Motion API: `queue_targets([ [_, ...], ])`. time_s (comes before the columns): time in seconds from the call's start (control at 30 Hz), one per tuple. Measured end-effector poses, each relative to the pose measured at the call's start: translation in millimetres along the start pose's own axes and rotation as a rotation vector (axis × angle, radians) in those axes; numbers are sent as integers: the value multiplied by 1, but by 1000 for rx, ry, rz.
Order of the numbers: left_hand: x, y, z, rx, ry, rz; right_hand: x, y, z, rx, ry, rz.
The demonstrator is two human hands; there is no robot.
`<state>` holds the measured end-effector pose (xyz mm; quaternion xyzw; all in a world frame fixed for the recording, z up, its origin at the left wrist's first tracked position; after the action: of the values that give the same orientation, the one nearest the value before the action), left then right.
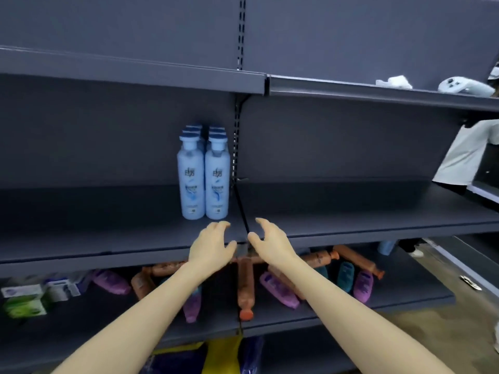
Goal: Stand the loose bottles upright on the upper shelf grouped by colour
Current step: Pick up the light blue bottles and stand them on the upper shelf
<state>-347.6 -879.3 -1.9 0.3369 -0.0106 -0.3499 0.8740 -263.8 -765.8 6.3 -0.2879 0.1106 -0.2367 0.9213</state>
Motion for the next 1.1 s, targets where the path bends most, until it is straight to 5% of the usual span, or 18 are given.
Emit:
queue_targets([
  [0.33, -65, -81, 62, 597, 282, 314, -82, -51, -17, -534, 30, -114],
  [0.7, -127, -69, 65, 1212, 141, 460, -160, -59, -35, -1037, -36, -348],
  [1.1, -156, -82, 57, 1269, 104, 459, -186, -60, -43, -1139, -115, -295],
])
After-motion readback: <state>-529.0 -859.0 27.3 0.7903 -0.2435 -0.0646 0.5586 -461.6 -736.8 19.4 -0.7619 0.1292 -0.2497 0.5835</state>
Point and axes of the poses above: each hand's wrist, its own x-axis away from the middle knuckle, its own z-axis out of the back of the hand, y = z × x, the point moved 6 cm from there along -x, towards the middle knuckle, and after that the axes turned 5 degrees about x, right-handed, at the moved point
